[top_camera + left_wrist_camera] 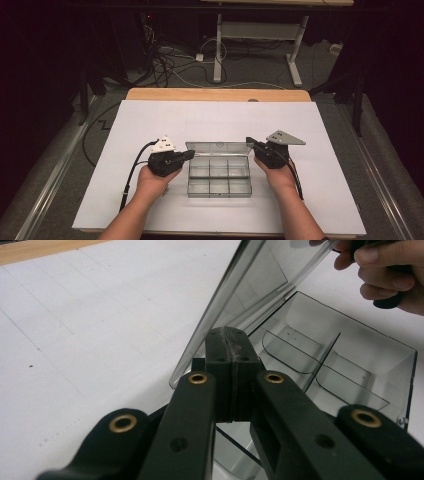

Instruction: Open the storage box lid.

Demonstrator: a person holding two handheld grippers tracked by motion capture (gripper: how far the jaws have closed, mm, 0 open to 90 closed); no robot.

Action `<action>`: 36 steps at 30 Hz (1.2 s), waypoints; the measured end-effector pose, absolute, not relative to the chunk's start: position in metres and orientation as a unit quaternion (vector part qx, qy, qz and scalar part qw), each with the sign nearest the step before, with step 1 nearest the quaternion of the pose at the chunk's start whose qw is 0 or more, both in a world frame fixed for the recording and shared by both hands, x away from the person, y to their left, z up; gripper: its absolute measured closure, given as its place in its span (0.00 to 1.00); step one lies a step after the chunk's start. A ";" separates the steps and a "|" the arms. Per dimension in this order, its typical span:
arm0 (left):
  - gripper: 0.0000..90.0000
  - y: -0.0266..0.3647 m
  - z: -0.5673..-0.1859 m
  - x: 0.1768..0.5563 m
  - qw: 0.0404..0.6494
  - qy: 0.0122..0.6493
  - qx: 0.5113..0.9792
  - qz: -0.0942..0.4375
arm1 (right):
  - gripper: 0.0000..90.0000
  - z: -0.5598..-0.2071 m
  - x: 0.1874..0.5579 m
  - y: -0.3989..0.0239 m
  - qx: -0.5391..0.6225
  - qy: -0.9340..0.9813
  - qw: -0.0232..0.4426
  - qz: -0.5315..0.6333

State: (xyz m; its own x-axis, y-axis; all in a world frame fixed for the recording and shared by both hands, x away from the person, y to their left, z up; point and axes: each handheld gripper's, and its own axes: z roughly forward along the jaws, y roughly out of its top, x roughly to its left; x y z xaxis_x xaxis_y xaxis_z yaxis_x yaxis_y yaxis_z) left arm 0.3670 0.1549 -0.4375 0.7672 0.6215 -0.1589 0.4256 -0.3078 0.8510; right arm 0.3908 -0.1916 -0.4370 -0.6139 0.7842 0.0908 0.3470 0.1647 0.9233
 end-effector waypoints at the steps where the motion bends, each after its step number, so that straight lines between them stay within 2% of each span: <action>1: 0.97 0.155 -0.437 0.368 0.490 0.326 0.802 0.100 | 1.00 -0.437 0.391 -0.192 0.385 0.733 0.212 0.520; 19: 0.97 0.147 -0.434 0.377 0.487 0.334 0.801 0.098 | 1.00 -0.439 0.400 -0.188 0.383 0.728 0.211 0.527; 20: 0.97 0.144 -0.435 0.377 0.498 0.345 0.790 0.096 | 1.00 -0.438 0.400 -0.188 0.384 0.728 0.211 0.527; 36: 0.97 0.161 -0.435 0.373 0.499 0.358 0.784 0.095 | 1.00 -0.441 0.408 -0.184 0.389 0.731 0.208 0.520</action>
State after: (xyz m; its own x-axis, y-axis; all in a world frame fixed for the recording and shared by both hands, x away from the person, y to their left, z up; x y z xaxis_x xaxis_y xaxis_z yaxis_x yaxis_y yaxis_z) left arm 0.3730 0.1613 -0.4355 0.7259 0.6557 -0.2077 0.4658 -0.2465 0.8499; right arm 0.4085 -0.1841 -0.4407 -0.6108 0.7852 0.1015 0.3532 0.1555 0.9225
